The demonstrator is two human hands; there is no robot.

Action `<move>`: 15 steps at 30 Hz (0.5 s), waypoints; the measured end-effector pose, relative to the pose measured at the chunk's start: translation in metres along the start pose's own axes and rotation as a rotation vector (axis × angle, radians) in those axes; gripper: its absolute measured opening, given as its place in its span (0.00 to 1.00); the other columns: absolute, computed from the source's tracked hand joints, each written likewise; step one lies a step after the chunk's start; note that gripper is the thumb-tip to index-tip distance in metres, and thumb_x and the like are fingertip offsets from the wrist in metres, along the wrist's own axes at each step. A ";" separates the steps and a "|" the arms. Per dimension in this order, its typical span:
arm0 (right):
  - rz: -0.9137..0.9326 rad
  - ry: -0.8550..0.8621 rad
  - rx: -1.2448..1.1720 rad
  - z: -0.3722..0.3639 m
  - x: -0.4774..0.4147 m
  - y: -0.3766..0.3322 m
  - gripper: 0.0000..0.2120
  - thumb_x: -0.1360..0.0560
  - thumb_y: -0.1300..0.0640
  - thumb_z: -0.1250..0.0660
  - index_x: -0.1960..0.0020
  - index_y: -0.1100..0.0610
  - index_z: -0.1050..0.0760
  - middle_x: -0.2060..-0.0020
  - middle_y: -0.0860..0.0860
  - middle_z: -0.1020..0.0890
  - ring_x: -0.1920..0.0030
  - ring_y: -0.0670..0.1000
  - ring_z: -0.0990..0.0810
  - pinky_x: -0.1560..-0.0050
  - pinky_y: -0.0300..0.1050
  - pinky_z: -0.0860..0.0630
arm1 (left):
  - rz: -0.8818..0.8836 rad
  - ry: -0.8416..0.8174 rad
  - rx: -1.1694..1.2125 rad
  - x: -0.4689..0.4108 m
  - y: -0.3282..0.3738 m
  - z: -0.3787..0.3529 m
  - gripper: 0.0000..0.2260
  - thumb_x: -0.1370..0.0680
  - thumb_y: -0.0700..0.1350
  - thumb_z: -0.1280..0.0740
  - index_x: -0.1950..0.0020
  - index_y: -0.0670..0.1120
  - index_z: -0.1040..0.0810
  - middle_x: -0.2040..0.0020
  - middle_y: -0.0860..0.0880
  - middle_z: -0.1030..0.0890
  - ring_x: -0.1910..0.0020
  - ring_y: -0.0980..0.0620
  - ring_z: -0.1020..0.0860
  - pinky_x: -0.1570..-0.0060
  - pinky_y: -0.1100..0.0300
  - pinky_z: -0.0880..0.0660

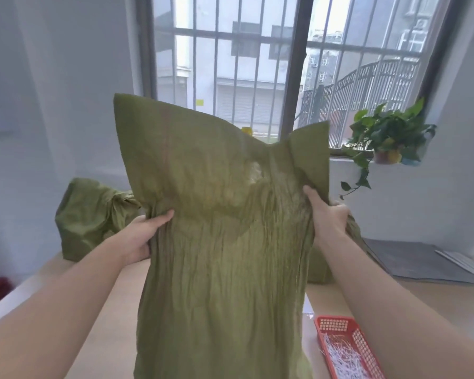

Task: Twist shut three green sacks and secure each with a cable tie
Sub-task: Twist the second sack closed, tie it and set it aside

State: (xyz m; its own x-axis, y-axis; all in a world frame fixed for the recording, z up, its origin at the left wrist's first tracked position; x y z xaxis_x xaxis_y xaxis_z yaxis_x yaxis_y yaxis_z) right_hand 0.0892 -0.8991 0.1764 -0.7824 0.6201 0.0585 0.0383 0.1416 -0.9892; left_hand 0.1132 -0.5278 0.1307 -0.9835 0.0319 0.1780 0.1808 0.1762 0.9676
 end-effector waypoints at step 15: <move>-0.022 0.234 -0.008 0.027 0.010 0.042 0.28 0.17 0.35 0.44 0.46 0.61 0.25 0.47 0.57 0.20 0.50 0.58 0.24 0.49 0.49 0.28 | -0.294 0.508 -0.089 0.005 -0.021 0.009 0.16 0.15 0.51 0.37 0.33 0.43 0.22 0.40 0.45 0.19 0.42 0.46 0.22 0.39 0.51 0.25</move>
State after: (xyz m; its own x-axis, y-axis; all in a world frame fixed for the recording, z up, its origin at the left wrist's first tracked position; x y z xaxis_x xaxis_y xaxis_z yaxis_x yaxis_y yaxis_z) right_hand 0.0659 -0.9075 0.1319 -0.6176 0.7786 0.1108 0.0286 0.1630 -0.9862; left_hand 0.1044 -0.5223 0.1092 -0.8727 -0.4848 -0.0573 -0.0782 0.0229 0.9967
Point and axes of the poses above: each hand's wrist, its own x-axis away from the middle knuckle, its own z-axis out of the back of the hand, y = z × x, the point moved 3 cm from there along -x, towards the middle knuckle
